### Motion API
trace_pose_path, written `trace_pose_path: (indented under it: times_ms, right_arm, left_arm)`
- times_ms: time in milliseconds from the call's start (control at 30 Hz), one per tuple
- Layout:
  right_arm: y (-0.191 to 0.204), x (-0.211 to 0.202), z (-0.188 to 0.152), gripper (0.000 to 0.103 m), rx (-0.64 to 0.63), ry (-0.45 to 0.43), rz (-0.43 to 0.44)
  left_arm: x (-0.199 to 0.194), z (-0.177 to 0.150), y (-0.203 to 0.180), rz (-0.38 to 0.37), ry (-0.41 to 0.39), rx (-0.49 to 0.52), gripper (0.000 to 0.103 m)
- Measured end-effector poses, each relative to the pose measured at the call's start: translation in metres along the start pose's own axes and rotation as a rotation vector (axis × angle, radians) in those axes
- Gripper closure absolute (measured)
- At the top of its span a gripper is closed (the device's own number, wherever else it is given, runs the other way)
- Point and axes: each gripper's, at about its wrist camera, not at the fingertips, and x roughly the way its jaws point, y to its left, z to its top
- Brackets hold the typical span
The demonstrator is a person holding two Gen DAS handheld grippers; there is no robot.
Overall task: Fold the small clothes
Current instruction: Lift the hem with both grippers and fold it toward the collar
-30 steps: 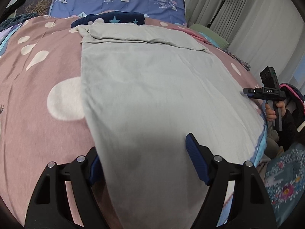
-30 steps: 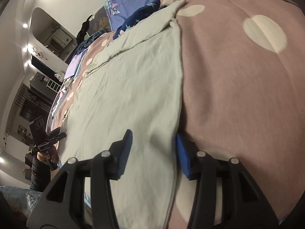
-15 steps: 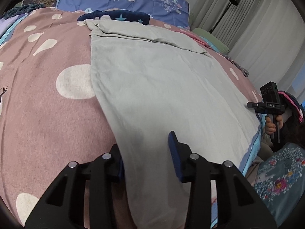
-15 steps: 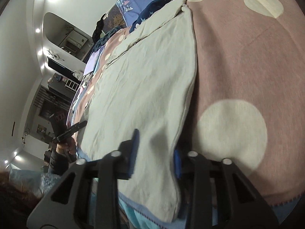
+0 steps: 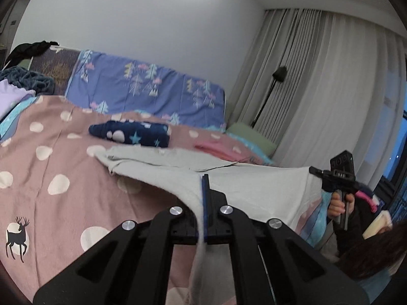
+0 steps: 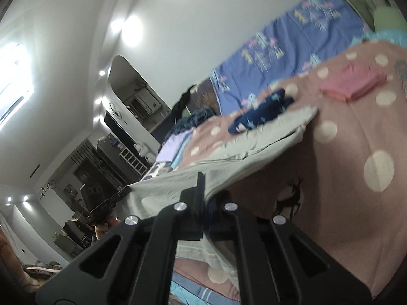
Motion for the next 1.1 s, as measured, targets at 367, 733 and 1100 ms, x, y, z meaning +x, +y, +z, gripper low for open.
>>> trace_pose_path:
  times_ms: [367, 733, 1100]
  right_arm:
    - [-0.051, -0.015, -0.043, 0.101, 0.137, 0.071, -0.183]
    - [-0.15, 0.124, 0.041, 0.101, 0.255, 0.102, -0.224]
    - [-0.223, 0.195, 0.023, 0.095, 0.335, 0.258, -0.346]
  left_arm:
    - [-0.024, -0.064, 0.002, 0.02, 0.092, -0.161, 0.101]
    - [0.086, -0.014, 0.094, 0.074, 0.14, -0.22, 0.101]
    - [0.205, -0.054, 0.205, 0.162, 0.282, -0.451, 0.1]
